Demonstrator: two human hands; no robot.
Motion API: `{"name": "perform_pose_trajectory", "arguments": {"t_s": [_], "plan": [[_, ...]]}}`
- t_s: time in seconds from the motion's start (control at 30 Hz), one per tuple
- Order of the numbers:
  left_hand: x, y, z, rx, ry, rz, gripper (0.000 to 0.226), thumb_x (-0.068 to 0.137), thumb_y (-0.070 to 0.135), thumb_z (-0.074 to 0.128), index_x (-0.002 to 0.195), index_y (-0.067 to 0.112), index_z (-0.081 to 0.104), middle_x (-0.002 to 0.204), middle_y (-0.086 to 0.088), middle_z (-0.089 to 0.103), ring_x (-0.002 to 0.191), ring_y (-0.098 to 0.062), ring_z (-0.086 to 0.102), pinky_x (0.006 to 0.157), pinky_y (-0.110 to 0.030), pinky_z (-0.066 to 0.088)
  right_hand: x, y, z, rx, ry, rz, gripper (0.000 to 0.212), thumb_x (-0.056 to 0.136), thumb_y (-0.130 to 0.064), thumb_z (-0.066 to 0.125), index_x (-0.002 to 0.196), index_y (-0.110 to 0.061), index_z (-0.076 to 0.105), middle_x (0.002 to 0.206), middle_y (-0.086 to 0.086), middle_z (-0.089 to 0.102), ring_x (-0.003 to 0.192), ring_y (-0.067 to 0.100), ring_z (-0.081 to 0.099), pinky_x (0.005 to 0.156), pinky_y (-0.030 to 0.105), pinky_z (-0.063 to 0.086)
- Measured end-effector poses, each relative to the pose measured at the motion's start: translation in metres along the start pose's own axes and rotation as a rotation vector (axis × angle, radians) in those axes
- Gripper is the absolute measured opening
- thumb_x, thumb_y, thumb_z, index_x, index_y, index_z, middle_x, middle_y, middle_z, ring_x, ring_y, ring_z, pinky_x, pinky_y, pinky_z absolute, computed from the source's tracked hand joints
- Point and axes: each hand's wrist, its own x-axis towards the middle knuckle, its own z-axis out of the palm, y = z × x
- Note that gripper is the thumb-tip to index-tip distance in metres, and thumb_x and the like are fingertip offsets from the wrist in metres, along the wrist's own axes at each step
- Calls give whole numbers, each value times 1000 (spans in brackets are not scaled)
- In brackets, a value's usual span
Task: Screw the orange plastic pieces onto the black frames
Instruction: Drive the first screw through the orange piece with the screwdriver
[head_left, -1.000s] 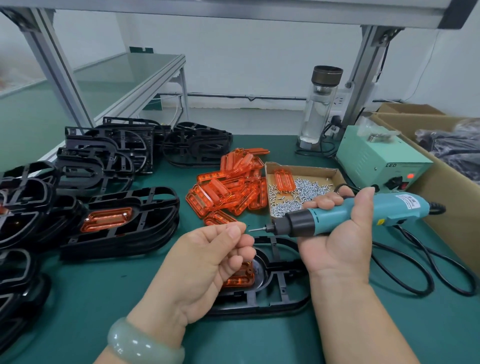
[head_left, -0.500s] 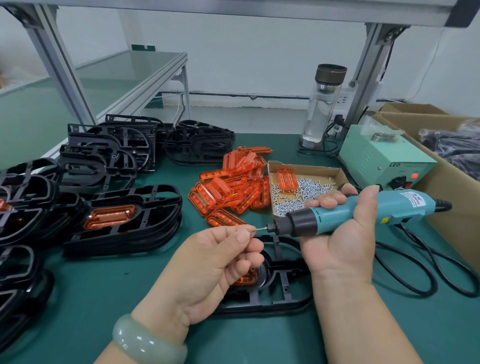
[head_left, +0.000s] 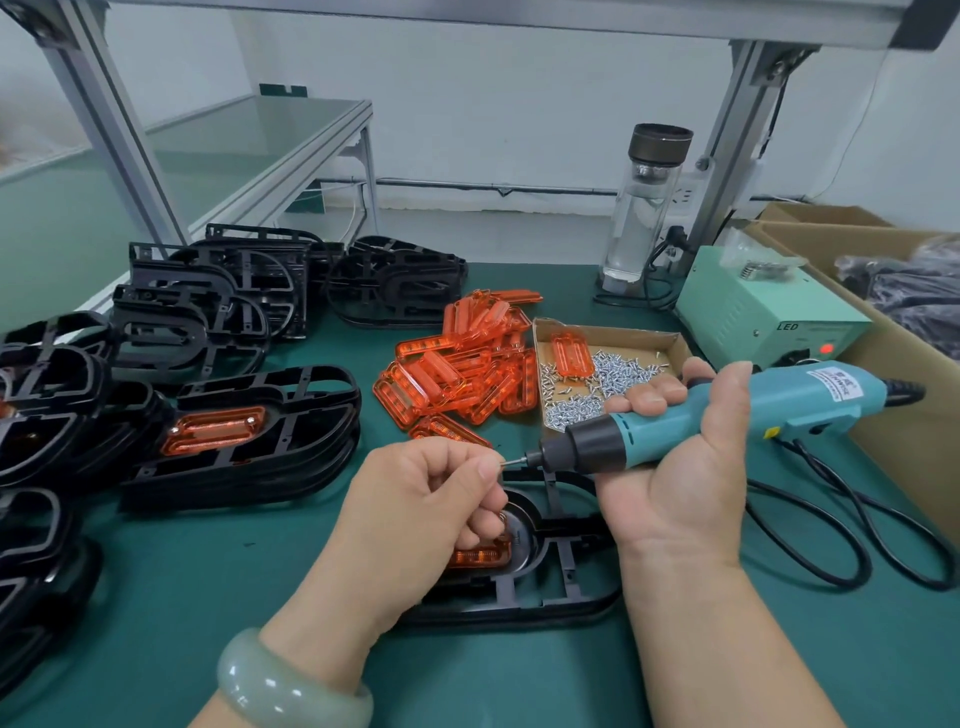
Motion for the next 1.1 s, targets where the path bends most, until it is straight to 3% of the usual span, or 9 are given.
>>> {"name": "perform_pose_trajectory", "arguments": {"t_s": [0.3, 0.57, 0.8, 0.97, 1.1], "plan": [[0, -1, 4, 159, 33, 126, 22, 87, 17, 63, 66, 23, 67, 56, 7, 64, 46, -2, 57, 46, -10, 41, 0, -2, 0, 20, 1, 0, 22, 81, -41, 60, 84, -23, 49, 62, -11, 45, 49, 5, 45, 56, 19, 44], [-3, -7, -2, 48, 2, 106, 19, 84, 17, 63, 99, 28, 69, 80, 7, 74, 66, -3, 67, 55, -11, 47, 4, -5, -3, 35, 26, 11, 21, 90, -41, 56, 82, -23, 49, 62, -11, 44, 49, 5, 45, 56, 19, 45], [-2, -8, -1, 81, 36, 147, 17, 81, 8, 70, 69, 19, 72, 64, 1, 70, 53, -2, 63, 50, -9, 44, 2, -2, -3, 16, 30, 10, 21, 82, -41, 60, 83, -23, 50, 61, -11, 44, 49, 5, 45, 56, 19, 44], [-2, -8, -3, 133, 64, 201, 17, 79, 10, 71, 69, 23, 72, 62, 3, 70, 53, -5, 64, 54, -12, 48, 0, 2, -2, 1, 19, 9, 23, 77, -42, 62, 82, -24, 50, 62, -11, 44, 49, 5, 45, 57, 20, 43], [0, -7, -6, 176, 15, 197, 13, 76, 16, 74, 74, 28, 73, 67, 8, 71, 57, -4, 63, 58, -12, 49, 1, 0, -3, 12, 26, 23, 21, 86, -42, 58, 81, -24, 51, 61, -11, 44, 49, 5, 44, 56, 19, 43]]}}
